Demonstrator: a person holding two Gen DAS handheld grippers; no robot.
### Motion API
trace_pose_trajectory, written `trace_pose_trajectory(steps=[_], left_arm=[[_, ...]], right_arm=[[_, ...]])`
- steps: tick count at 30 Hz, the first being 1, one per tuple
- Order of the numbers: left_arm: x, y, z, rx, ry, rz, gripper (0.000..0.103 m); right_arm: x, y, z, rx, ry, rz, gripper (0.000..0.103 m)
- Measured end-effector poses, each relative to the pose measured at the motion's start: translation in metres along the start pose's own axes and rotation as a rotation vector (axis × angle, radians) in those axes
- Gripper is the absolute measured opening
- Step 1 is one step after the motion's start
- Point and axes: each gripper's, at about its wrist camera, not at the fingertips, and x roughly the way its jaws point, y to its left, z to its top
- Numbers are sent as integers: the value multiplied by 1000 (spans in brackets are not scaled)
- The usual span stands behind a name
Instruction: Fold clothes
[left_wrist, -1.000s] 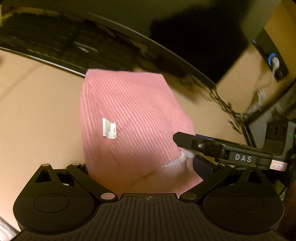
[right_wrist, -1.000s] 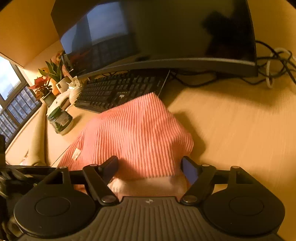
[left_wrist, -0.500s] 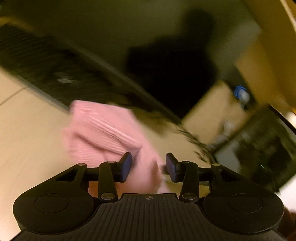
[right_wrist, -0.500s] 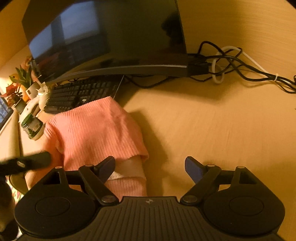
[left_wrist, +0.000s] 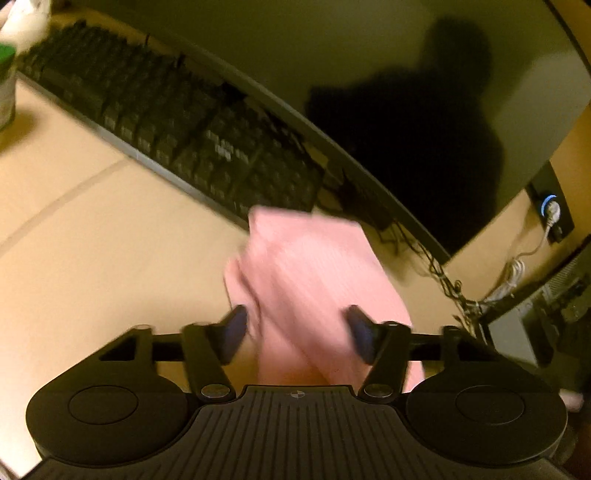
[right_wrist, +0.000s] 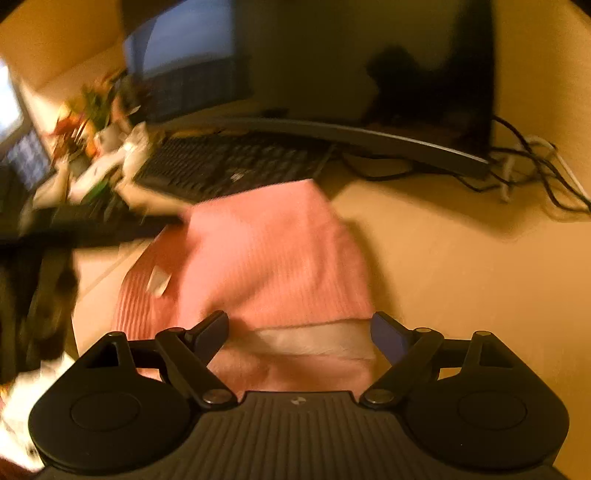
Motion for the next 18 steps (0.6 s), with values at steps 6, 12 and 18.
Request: trace_pose_trajectory(steps=[6,12,18], left_arm=[[8,23,40,28,-33,97,53],[-8,19,24,-100,116,-165,93],[15,-25,26,120,108,-174,27]], right_arm=[[-16,4,3,-35,-42,-7,85],[-19,-28,16,148,-89,-13,85],[-21,-22,8,156,-118,-12,85]])
